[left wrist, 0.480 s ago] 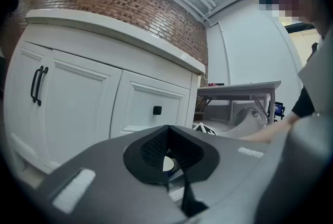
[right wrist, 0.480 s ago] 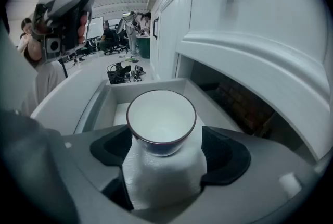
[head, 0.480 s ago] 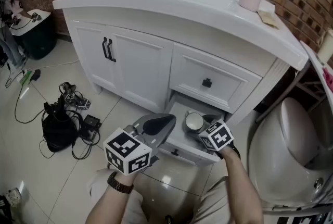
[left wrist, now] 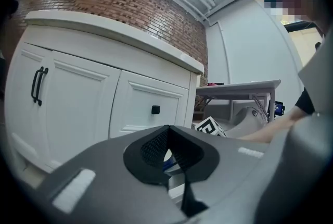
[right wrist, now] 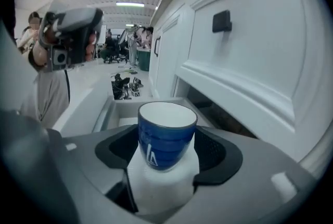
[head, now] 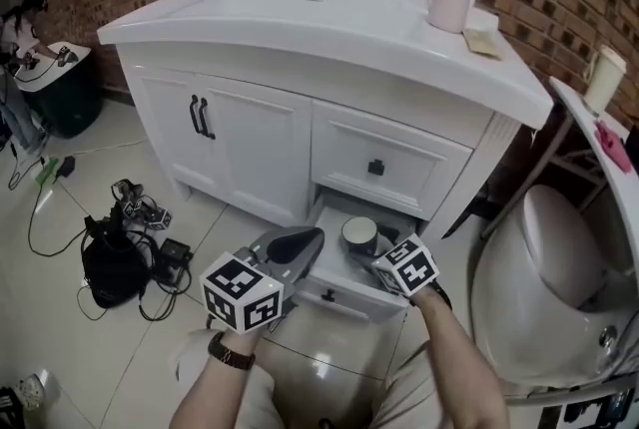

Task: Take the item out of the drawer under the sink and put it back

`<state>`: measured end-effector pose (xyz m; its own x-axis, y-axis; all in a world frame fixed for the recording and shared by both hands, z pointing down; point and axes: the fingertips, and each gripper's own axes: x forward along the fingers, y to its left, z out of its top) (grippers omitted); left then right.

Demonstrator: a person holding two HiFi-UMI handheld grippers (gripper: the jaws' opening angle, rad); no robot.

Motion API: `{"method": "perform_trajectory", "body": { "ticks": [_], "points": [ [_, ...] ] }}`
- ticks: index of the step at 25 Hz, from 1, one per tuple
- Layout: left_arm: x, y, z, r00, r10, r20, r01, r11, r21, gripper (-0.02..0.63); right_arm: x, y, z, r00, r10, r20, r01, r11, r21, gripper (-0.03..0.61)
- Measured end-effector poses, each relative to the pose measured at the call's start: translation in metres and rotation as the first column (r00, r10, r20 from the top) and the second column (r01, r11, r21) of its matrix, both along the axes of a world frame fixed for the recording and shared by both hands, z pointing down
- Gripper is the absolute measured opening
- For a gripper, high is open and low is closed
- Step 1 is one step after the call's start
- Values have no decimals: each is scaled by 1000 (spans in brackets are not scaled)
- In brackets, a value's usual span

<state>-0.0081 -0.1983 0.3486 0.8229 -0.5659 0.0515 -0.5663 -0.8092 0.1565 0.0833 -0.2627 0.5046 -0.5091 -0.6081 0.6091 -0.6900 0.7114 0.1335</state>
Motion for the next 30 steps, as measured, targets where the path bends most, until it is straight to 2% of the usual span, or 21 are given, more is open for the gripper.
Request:
{"method": "perform_trajectory", "body": {
  "ticks": [4, 8, 12, 15, 18, 26, 28, 30],
  "points": [
    [-6, -3, -1, 1000, -12, -14, 12, 1000, 0, 20, -2, 12, -46, 992, -21, 123, 7, 994, 110, 339],
    [-8, -8, -5, 999, -25, -33, 26, 1000, 11, 20, 3, 29, -94, 965, -54, 256, -3, 976, 216, 339],
    [-10, -11, -8, 998, -46, -41, 47, 999, 26, 20, 14, 47, -126, 941, -76, 329, -23, 957, 289, 339],
    [-10, -13, -10, 997, -73, -32, 74, 996, 48, 19, 20, 55, -136, 938, -85, 337, -28, 949, 315, 339],
    [-9, -13, -16, 995, -81, -58, 85, 994, 69, 20, 23, 58, -139, 938, -86, 336, -29, 946, 323, 337],
    [-7, -12, -11, 997, -60, -57, 62, 997, 35, 20, 26, 58, -138, 941, -84, 327, -26, 948, 319, 336],
    [-5, -10, -12, 997, -54, -55, 56, 998, 32, 20, 23, 53, -127, 947, -94, 308, 2, 958, 287, 334],
    [-4, -7, -13, 997, -48, -53, 50, 998, 33, 20, 18, 43, -100, 962, -111, 251, 58, 976, 208, 334]
  ]
}}
